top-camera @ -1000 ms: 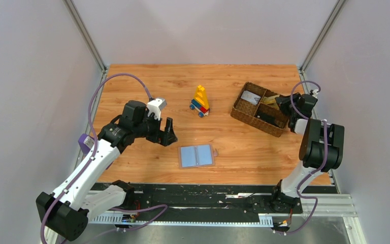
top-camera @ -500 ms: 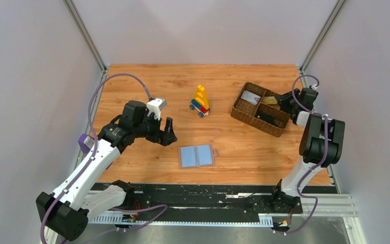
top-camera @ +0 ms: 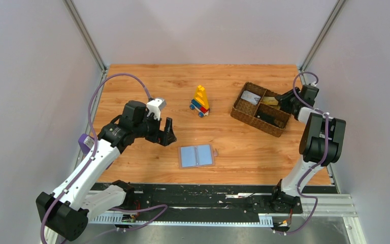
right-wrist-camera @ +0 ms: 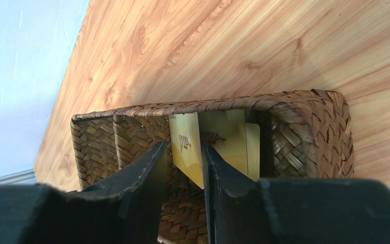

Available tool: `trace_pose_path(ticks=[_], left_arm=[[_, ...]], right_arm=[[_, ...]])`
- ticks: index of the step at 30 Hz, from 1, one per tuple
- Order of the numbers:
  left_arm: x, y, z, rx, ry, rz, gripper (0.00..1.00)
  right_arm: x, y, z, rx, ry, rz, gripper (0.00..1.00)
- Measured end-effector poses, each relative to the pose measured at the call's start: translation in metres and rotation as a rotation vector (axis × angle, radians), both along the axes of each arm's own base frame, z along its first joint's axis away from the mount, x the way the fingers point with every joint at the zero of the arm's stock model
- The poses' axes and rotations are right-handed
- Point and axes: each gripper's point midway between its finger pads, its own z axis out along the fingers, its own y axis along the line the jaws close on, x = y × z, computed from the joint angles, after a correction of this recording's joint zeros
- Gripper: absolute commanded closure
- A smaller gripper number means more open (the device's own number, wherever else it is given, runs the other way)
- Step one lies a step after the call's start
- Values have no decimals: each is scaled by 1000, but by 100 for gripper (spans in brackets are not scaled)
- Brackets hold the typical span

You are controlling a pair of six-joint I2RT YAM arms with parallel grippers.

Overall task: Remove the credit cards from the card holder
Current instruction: Place the credit card in the storage box.

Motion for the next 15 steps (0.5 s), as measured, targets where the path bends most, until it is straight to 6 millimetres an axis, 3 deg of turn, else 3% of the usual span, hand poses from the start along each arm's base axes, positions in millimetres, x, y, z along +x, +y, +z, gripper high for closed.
trace_pose_path(ticks=[15], left_arm=[[3, 7, -1, 29, -14, 36, 0]], right_arm=[[6, -9, 28, -80, 86, 45, 64]])
